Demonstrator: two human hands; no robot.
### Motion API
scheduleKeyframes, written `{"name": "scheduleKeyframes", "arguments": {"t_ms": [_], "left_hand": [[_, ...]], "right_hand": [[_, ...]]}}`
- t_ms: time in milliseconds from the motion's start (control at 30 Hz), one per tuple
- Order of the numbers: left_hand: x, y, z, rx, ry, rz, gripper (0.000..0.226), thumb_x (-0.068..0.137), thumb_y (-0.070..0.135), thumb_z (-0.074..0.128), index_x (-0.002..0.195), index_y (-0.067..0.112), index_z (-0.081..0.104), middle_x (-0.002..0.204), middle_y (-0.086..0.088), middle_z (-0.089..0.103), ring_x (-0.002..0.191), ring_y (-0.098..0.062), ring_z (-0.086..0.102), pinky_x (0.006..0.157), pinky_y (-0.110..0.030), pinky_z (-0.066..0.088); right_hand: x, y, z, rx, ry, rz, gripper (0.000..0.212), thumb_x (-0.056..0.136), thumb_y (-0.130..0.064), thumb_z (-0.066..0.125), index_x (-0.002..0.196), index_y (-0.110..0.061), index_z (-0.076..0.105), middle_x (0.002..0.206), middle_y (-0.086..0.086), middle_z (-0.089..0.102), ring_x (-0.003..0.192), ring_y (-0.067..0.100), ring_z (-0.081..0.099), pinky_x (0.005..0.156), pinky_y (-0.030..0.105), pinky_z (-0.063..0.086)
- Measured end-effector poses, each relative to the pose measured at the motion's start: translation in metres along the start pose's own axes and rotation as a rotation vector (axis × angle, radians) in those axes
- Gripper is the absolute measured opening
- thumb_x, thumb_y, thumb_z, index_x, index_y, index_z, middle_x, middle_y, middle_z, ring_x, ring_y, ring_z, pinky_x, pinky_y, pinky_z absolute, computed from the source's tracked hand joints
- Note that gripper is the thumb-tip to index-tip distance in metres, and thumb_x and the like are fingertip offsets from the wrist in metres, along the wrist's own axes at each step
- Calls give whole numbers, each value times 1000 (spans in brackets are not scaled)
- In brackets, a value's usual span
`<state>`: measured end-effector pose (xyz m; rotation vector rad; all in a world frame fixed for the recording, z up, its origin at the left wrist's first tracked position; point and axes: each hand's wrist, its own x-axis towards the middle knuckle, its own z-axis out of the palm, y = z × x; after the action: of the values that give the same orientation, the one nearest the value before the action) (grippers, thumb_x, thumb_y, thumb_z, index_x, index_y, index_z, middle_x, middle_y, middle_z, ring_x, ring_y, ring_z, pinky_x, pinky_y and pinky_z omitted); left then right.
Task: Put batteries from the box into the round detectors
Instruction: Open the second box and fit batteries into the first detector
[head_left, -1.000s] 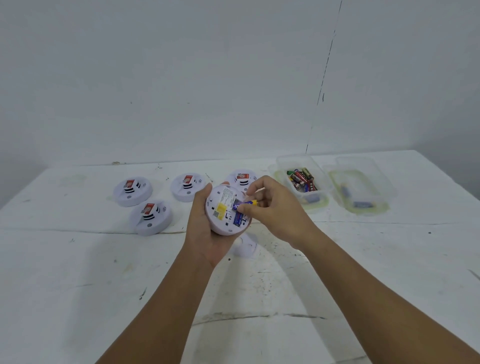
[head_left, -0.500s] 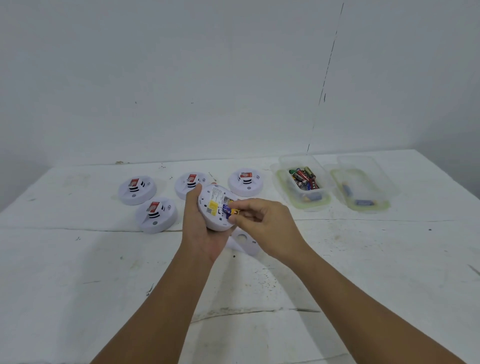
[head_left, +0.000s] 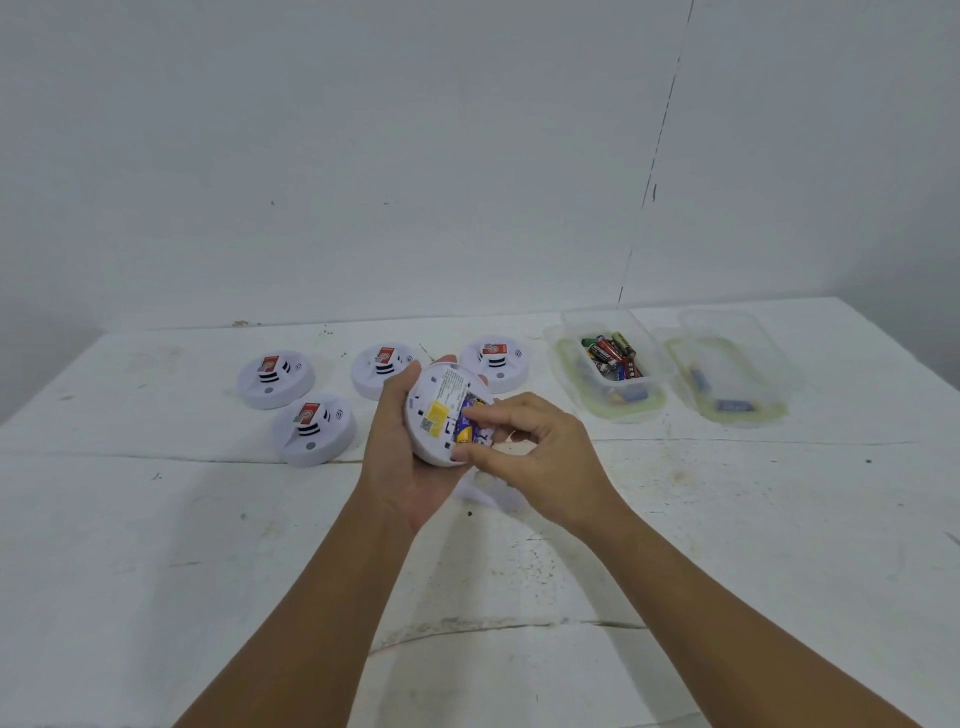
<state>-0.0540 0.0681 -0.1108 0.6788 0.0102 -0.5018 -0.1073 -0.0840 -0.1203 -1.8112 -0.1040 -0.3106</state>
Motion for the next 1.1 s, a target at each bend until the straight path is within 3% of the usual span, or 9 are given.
{"name": "scheduleKeyframes", "arguments": {"t_ms": [233,400,533,667,833,900,967,1100], "left_hand": [[-4,-1,1,-78,-6,-54,47,98,50,52,132,18,59,117,-16,69,104,-31,69,88,-45,57],[-4,-2,0,-98,-18,-60,46,100,49,52,132,18,58,115,-15,69,105,-32,68,87,-44,58],[-3,-2,3,-108,-13,-45,45,100,48,53,129,16,62,118,-17,67,105,-32,67,81,-43,61],[1,-1,3,-96,6,-26,44,98,47,56,129,16,62,133,-18,58,120,-32,57,93,-44,55],[4,0,-3,-43,27,-13,43,99,48,56,129,19,63,141,-17,52,125,-31,51,114,-44,34],[4,0,-4,-25,30,-5,44,99,49,55,130,20,63,139,-16,53,118,-29,55,112,-40,32],[5,0,-3,-21,35,8,45,100,50,52,130,20,64,134,-15,56,107,-26,59,98,-38,38],[7,-1,-2,-45,27,15,47,100,49,49,132,18,62,132,-17,60,108,-28,61,106,-43,41]], "right_hand": [[6,-11,-3,-70,-61,-87,37,74,-27,94,109,-28,82,106,-17,65,117,4,61,95,32,55],[4,-10,-2,-101,-9,-206,39,71,-24,95,107,-21,80,102,-1,68,96,12,62,104,24,47],[3,-8,-3,-73,-13,-206,36,72,-25,95,104,-20,82,107,-7,68,107,8,65,108,28,48],[3,-2,-4,-61,8,-206,35,73,-28,94,106,-24,82,110,-12,69,112,11,66,99,28,53],[2,5,-2,-43,-15,-173,32,82,-28,88,113,-26,81,118,-16,69,119,7,64,100,29,54],[2,7,-1,-31,-16,-165,32,83,-28,87,114,-26,81,119,-16,69,119,8,65,100,31,55],[2,8,-1,-32,-7,-173,32,82,-27,87,113,-26,81,119,-16,69,118,8,65,100,32,55],[3,10,0,-58,52,-229,30,80,-27,89,108,-24,81,115,-17,72,112,9,67,98,32,54]]}}
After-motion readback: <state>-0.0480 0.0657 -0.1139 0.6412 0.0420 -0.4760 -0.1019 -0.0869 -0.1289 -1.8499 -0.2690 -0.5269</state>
